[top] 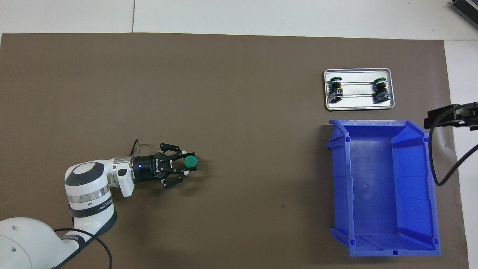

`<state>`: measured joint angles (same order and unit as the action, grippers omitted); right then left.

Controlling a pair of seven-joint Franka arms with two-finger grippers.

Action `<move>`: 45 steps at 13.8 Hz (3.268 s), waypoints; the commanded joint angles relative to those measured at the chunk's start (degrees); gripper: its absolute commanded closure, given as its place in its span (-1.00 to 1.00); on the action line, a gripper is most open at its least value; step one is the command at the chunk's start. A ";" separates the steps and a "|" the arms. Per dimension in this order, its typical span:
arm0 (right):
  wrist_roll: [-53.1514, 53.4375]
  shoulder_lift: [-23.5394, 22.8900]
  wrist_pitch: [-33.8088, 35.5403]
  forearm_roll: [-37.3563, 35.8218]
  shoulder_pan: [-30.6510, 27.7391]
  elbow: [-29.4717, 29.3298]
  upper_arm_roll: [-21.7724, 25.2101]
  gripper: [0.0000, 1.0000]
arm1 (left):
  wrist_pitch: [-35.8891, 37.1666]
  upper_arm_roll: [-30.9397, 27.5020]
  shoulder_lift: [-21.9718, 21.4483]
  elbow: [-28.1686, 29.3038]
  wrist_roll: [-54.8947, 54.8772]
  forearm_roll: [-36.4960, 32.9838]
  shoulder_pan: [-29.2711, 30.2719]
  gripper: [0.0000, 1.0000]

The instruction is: Place and press button with both arms

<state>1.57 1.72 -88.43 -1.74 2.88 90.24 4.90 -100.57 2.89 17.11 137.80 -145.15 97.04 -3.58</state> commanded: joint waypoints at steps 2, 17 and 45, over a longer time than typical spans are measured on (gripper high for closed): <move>-1.05 1.71 -1.04 -0.11 -0.33 2.31 -0.33 -1.00 | 0.46 -0.43 0.37 -0.42 -1.19 1.04 0.24 -0.43; -0.96 1.71 -1.04 -0.11 -0.33 2.31 -0.33 -1.00 | 6.26 -0.43 -0.76 -18.59 33.83 0.96 3.93 -0.87; -1.13 1.71 -1.04 -0.02 -0.77 2.31 -0.33 -1.00 | -4.90 2.20 -29.42 -22.07 157.45 -89.13 -18.57 0.03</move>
<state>1.57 1.77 -88.43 -1.74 2.74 90.49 4.91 -100.64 6.01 -8.13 108.10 8.73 9.04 -21.16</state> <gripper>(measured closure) 0.000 0.286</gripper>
